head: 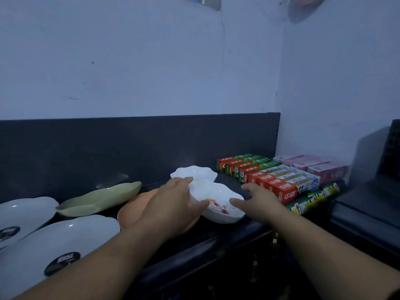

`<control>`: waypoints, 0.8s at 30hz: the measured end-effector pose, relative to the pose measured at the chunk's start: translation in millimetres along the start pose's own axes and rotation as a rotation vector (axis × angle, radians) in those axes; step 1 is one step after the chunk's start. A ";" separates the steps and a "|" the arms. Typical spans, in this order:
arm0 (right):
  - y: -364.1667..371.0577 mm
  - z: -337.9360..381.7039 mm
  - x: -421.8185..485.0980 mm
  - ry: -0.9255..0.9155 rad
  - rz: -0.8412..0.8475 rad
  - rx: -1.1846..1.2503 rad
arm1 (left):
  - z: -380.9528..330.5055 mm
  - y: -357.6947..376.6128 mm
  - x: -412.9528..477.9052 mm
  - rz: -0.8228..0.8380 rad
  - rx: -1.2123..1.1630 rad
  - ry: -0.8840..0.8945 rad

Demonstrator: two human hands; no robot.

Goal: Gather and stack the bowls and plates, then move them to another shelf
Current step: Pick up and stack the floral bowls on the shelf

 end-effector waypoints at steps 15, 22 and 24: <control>-15.4 -5.0 66.5 -0.074 0.041 0.126 | -6.4 19.3 19.1 0.007 -0.107 -0.045; -37.1 28.1 89.1 -0.135 -0.069 0.072 | 5.0 -2.0 46.7 -0.089 0.274 -0.010; -40.3 38.1 97.2 -0.132 -0.090 0.002 | 11.2 -4.0 53.8 -0.068 0.326 -0.044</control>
Point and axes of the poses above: each hand's wrist, its own x-axis towards the middle knuckle, its own y-axis out of the palm, z = x × y, the point moved 3 cm from there along x, towards the middle knuckle, and after that the axes turned 2 degrees about -z, right-handed, at the moved point
